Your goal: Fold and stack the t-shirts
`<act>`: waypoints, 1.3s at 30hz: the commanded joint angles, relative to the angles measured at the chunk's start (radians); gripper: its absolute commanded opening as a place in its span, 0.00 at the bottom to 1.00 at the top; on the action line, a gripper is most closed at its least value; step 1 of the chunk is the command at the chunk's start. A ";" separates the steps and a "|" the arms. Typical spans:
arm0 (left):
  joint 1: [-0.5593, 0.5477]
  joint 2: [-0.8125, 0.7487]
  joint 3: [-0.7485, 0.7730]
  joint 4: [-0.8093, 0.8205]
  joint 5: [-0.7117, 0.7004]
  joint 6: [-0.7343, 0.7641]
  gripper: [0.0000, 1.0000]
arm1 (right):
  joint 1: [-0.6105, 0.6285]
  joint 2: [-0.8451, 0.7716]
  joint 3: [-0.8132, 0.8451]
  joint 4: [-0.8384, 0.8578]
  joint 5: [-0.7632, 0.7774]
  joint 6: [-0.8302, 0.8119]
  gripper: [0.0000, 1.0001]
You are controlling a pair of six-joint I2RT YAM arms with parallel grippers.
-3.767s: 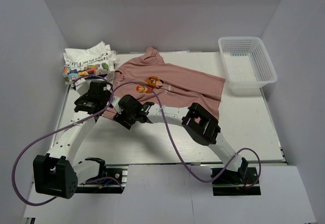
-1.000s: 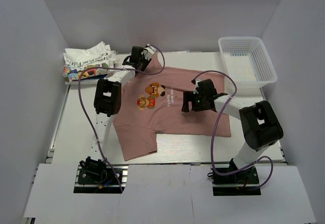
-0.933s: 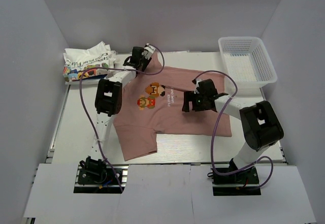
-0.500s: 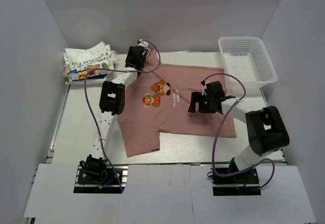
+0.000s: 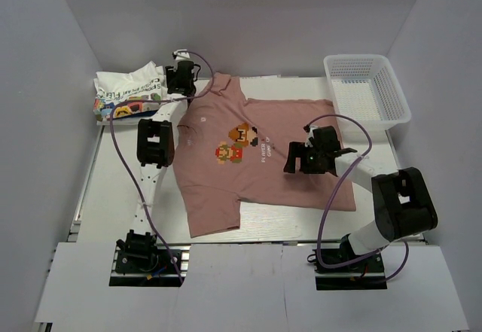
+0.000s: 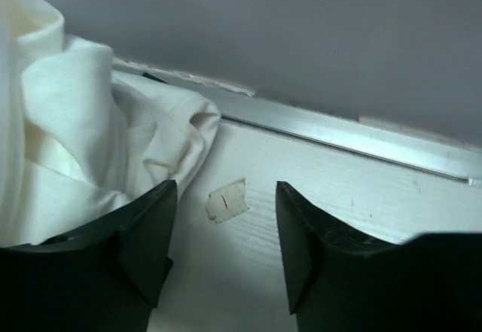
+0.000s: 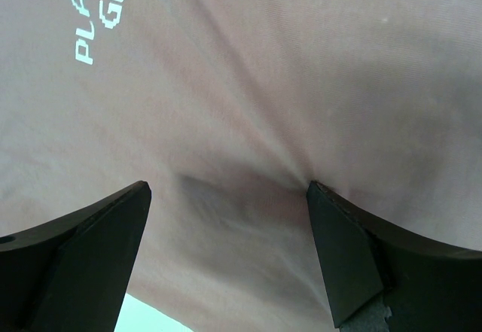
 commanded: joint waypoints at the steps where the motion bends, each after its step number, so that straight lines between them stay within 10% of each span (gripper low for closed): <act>1: -0.033 -0.143 -0.089 0.017 0.095 -0.040 0.67 | 0.001 0.001 -0.027 -0.115 -0.055 -0.045 0.90; 6: -0.054 -0.249 -0.130 -0.047 0.438 -0.092 0.99 | 0.002 -0.037 0.007 -0.068 -0.058 -0.046 0.90; 18: -0.156 -0.615 -0.685 0.011 0.551 -0.253 1.00 | 0.005 -0.151 0.072 0.022 0.113 0.056 0.90; 27: -0.146 -0.499 -0.647 -0.138 0.497 -0.307 1.00 | -0.016 0.136 0.353 -0.040 0.425 0.162 0.90; 39: -0.065 -0.329 -0.519 -0.288 0.486 -0.383 1.00 | -0.079 0.708 0.884 -0.204 0.319 0.132 0.90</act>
